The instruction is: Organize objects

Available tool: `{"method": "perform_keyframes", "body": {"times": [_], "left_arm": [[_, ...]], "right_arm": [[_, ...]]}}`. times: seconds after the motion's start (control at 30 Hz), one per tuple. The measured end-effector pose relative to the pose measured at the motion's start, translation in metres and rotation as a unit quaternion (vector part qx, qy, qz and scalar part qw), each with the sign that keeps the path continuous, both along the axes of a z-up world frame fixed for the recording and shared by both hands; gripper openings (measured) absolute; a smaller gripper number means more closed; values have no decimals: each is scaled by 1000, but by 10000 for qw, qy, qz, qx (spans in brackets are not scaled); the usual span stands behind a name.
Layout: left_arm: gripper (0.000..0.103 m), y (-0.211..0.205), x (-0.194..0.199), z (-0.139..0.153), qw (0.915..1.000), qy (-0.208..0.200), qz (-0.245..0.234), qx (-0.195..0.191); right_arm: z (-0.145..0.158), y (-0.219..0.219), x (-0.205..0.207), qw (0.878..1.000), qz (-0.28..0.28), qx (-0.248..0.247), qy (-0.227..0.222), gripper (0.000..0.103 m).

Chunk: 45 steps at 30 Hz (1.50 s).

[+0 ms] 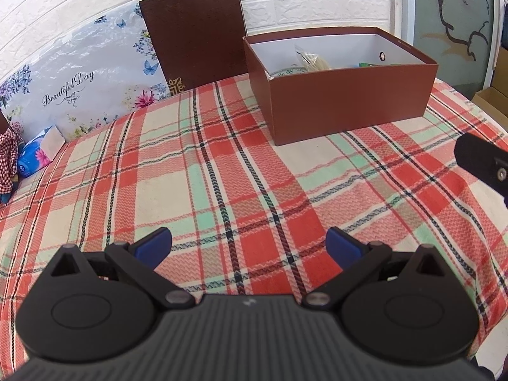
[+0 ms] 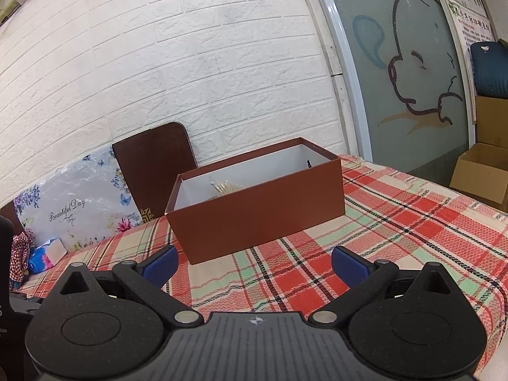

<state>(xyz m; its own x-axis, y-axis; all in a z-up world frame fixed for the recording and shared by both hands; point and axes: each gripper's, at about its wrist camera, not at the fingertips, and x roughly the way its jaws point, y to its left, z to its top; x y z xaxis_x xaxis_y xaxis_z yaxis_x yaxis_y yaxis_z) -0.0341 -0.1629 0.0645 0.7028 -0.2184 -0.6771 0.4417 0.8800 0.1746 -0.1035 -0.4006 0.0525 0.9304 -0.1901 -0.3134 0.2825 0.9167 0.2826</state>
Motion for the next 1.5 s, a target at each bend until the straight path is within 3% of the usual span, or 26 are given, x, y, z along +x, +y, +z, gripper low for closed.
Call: {"method": "perform_keyframes", "body": {"times": [0.43,0.83,1.03,1.5], "left_arm": [[103,-3,-6,1,9995,187,-100,-224],[103,-12,-9,8,9996,124,-215,-146],[103,-11,-5,3,9992,255,-215,-238],[103,7,2,-3,9993,222,180,-238]], "right_arm": [[1,-2,-7,9998,-134,-123,-35,102],[2,-14,-10,9996,-250,-17,-150,102],[-4,-14,-6,9996,-232,-129,10,102],[-11,-4,2,9992,60,-302,255,102]]}}
